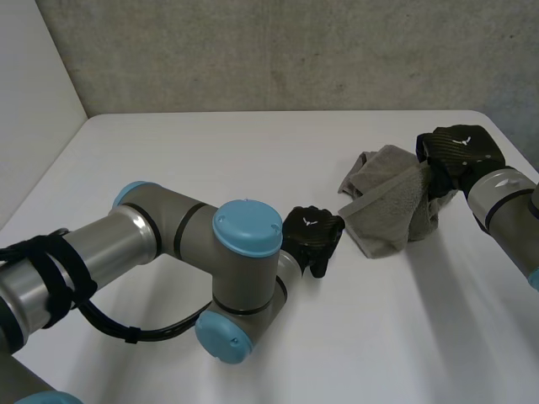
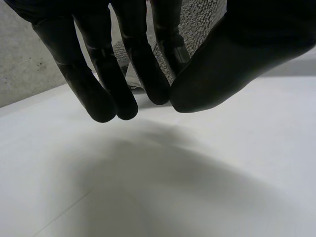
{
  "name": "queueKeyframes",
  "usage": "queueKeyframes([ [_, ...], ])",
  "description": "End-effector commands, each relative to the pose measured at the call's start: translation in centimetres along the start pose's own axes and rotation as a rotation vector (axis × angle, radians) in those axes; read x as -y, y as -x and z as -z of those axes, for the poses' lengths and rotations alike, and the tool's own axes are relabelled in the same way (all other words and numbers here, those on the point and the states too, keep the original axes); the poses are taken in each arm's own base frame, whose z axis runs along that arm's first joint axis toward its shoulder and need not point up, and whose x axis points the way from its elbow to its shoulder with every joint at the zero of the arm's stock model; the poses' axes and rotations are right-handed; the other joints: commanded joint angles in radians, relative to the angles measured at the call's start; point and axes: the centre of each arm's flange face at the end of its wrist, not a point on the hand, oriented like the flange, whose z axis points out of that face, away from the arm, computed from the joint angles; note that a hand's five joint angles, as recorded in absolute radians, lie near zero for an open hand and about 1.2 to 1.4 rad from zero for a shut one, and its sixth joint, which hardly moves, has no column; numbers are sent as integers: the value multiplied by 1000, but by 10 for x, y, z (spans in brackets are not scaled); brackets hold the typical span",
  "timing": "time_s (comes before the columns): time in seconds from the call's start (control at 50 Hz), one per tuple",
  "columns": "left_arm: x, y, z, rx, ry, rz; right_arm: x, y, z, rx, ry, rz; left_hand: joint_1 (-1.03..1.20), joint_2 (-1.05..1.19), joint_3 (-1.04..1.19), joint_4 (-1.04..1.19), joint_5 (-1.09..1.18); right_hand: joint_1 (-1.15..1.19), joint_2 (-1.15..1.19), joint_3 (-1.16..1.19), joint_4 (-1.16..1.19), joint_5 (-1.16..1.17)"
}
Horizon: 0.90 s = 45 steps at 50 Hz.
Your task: Fold the towel.
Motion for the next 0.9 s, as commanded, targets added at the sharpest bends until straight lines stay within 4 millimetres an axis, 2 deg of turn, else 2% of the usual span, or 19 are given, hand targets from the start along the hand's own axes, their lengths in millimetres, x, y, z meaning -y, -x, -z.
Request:
queueKeyframes([
  [0.02,22,-28,49,-101,-16,1,23,34,12,249,-6,-21,-194,-221,-243,-220,-378,42,56,40,40,55],
  [0.06,23,-29,50,-101,-17,1,23,34,11,248,-6,-21,-209,-235,-258,-235,-393,42,56,40,40,55],
  [0.1,22,-29,50,-99,-16,1,23,34,11,248,-6,-21,-440,-466,-488,-465,-624,42,56,40,40,55],
  [0.12,22,-29,50,-99,-16,1,23,33,11,246,-5,-22,-441,-467,-490,-467,-625,42,56,40,40,55],
  [0.14,22,-28,50,-96,-13,1,23,33,11,246,-5,-22,-566,-592,-615,-592,-750,42,56,40,40,55],
  [0.28,17,-20,53,-79,9,7,22,29,10,236,-4,-24,-597,-623,-645,-622,-781,42,56,40,40,55],
  [0.36,15,-17,54,-69,15,9,24,27,11,231,-10,-24,-789,-816,-838,-815,-973,42,56,40,40,55],
  [0.42,16,-14,52,-41,5,10,28,26,14,228,-19,-22,-828,-855,-877,-854,-1012,42,56,40,40,55],
  [0.52,25,-2,45,49,-53,13,39,25,29,229,-35,-19,-884,-910,-933,-910,-1068,42,56,40,40,55],
  [0.58,32,7,40,98,-98,23,48,24,41,228,-56,-20,-908,-934,-956,-933,-1092,42,56,40,40,55],
  [0.64,38,9,35,111,-136,28,62,21,53,215,-100,-13,-949,-975,-997,-974,-1133,42,56,40,40,55],
  [0.68,41,9,34,111,-149,31,78,16,65,196,-155,1,-975,-1001,-1024,-1001,-1159,42,56,40,40,55],
  [0.7,42,10,33,114,-154,37,78,16,65,196,-155,1,-978,-1005,-1027,-1004,-1162,42,56,40,40,55],
  [0.72,42,10,33,114,-154,37,87,14,70,185,-186,7,-978,-1005,-1027,-1004,-1162,42,56,40,40,55],
  [0.74,43,10,33,113,-157,46,87,14,70,184,-186,7,-978,-1005,-1027,-1004,-1162,42,56,40,40,55],
  [0.78,43,10,33,115,-158,63,106,9,82,164,-254,14,-978,-1005,-1027,-1004,-1162,42,56,40,40,55],
  [0.8,41,11,33,116,-155,89,106,9,82,164,-254,14,-981,-1008,-1030,-1007,-1165,42,56,40,40,55],
  [0.84,41,12,33,115,-156,124,128,6,96,149,-330,1,-981,-1008,-1030,-1007,-1165,42,56,40,40,55],
  [0.9,39,15,34,116,-154,214,136,5,101,146,-358,-16,-993,-1019,-1042,-1019,-1177,42,56,40,40,55],
])
